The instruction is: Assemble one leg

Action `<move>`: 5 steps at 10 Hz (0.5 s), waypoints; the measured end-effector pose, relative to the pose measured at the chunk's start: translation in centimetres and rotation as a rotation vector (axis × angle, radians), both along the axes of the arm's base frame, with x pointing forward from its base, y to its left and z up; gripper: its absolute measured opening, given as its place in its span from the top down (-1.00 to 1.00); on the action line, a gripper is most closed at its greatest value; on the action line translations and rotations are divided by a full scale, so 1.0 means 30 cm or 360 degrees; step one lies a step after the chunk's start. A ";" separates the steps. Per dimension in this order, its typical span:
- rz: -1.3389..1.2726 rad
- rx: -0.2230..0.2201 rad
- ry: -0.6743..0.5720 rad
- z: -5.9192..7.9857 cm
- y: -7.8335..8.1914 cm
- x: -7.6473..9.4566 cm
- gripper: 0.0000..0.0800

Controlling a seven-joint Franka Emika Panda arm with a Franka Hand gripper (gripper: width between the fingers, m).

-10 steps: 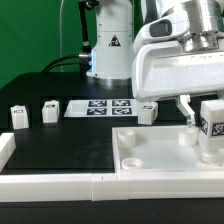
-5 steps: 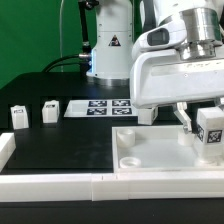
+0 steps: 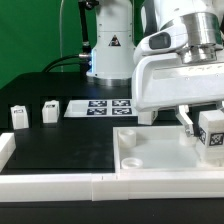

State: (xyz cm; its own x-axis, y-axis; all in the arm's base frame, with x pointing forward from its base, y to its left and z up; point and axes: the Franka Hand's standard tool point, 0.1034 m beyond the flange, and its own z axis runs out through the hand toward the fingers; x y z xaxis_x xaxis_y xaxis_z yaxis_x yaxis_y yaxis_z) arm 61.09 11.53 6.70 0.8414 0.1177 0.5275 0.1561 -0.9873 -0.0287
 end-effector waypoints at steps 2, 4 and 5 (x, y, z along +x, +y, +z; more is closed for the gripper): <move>0.0000 0.0000 0.0000 0.000 0.000 0.000 -0.36; 0.0000 0.0000 0.0000 0.000 0.000 0.000 -0.60; 0.0000 0.0000 0.0000 0.000 0.000 0.000 -0.60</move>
Offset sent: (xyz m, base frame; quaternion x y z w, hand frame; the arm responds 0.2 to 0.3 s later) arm 0.0000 0.0000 0.0000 0.0000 0.0000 0.0000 1.0000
